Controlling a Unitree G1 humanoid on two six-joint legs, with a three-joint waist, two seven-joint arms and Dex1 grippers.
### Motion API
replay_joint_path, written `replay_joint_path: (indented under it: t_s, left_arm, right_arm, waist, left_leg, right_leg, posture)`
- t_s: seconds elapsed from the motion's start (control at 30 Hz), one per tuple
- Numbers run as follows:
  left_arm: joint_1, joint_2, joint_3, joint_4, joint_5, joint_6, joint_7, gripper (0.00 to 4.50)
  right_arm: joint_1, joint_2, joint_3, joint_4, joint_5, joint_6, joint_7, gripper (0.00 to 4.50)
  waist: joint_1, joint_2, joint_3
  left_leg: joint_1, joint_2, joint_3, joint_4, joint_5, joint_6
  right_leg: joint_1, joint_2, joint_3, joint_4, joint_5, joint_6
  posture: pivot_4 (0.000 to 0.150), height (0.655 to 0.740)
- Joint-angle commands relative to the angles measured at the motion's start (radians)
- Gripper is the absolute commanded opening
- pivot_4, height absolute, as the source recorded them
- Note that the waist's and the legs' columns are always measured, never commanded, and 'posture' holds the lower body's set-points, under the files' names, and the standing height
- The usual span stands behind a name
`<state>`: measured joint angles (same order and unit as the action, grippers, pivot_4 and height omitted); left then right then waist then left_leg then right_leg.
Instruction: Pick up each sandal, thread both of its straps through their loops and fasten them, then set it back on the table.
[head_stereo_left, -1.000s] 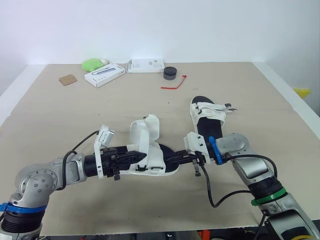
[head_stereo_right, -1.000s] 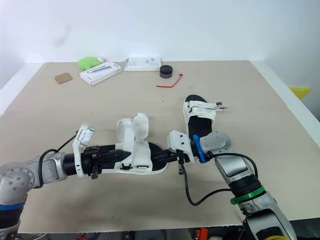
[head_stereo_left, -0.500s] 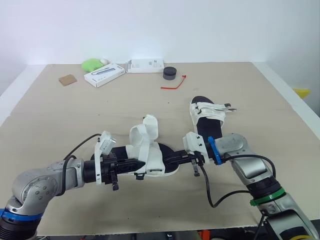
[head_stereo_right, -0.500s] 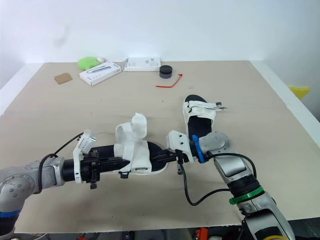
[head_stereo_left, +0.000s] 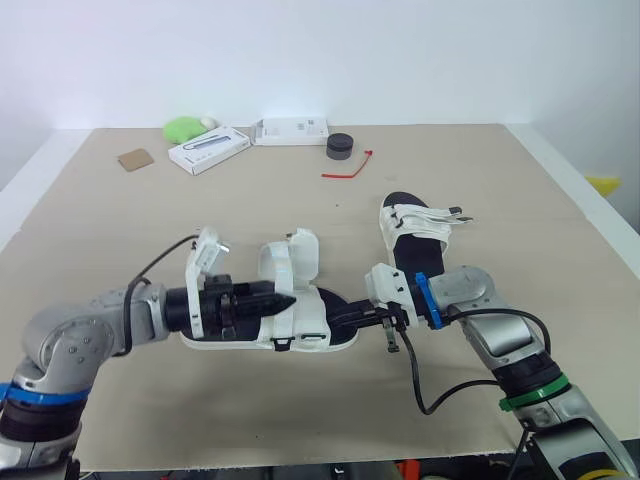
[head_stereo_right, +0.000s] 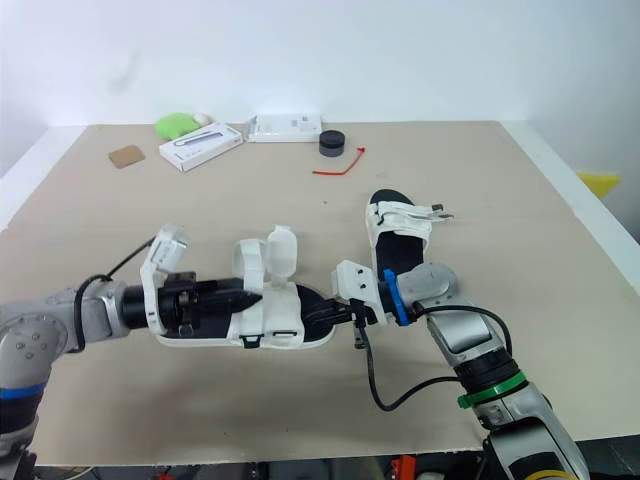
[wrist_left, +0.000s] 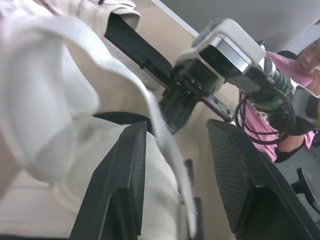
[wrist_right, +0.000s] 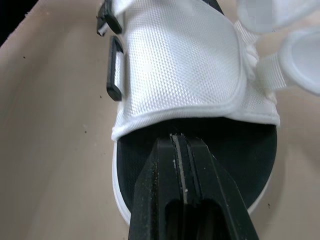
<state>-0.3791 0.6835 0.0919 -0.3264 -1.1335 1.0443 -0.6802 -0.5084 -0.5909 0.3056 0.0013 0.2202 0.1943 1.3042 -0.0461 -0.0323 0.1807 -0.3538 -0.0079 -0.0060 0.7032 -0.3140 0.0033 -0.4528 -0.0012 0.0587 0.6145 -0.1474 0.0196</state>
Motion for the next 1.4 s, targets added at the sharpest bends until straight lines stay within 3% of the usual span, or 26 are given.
replay_joint_path:
  t_s: [0.03, 0.23, 0.37, 0.4, 1.4]
  left_arm:
    - [-0.047, -0.015, -0.010, 0.028, 0.030, -0.013, -0.009, 1.96]
    - [-0.057, -0.029, -0.033, 0.031, 0.046, 0.000, -0.038, 1.96]
    - [-0.063, -0.049, -0.028, 0.037, 0.046, -0.003, -0.035, 0.25]
    - [-0.064, -0.054, -0.026, 0.038, 0.043, -0.002, -0.034, 0.03]
    - [0.169, -0.001, 0.000, -0.188, 0.009, 0.011, -0.020, 0.03]
  right_arm:
    - [-0.011, 0.001, -0.011, -0.031, 0.006, -0.006, -0.004, 0.00]
    - [-0.007, -0.003, -0.012, -0.035, 0.004, -0.007, -0.007, 0.00]
    - [0.000, -0.007, -0.014, -0.042, 0.005, -0.005, -0.008, 0.00]
    - [0.001, -0.008, -0.014, -0.043, 0.006, -0.005, -0.008, 0.00]
    - [-0.003, -0.006, -0.004, -0.047, 0.006, -0.004, 0.004, 0.00]
  waist:
    - [0.001, 0.000, 0.000]
    - [0.001, 0.000, 0.000]
    - [0.001, 0.000, 0.000]
    - [0.001, 0.000, 0.000]
    - [0.001, 0.000, 0.000]
  left_leg:
    - [0.000, 0.000, 0.000, 0.000, 0.000, 0.000]
    - [0.000, 0.000, 0.000, 0.000, 0.000, 0.000]
    - [0.000, 0.000, 0.000, 0.000, 0.000, 0.000]
    - [0.000, 0.000, 0.000, 0.000, 0.000, 0.000]
    - [0.000, 0.000, 0.000, 0.000, 0.000, 0.000]
  right_leg:
    - [0.000, 0.000, 0.000, 0.000, 0.000, 0.000]
    - [0.000, -0.001, 0.000, 0.000, 0.000, 0.000]
    - [0.000, -0.001, 0.000, 0.000, 0.000, 0.000]
    - [0.000, -0.001, 0.000, 0.000, 0.000, 0.000]
    - [0.000, -0.001, 0.000, 0.000, 0.000, 0.000]
  posture:
    - [0.150, 0.7400]
    - [0.150, 0.7400]
    - [0.150, 0.7400]
    - [0.150, 0.7400]
    - [0.150, 0.7400]
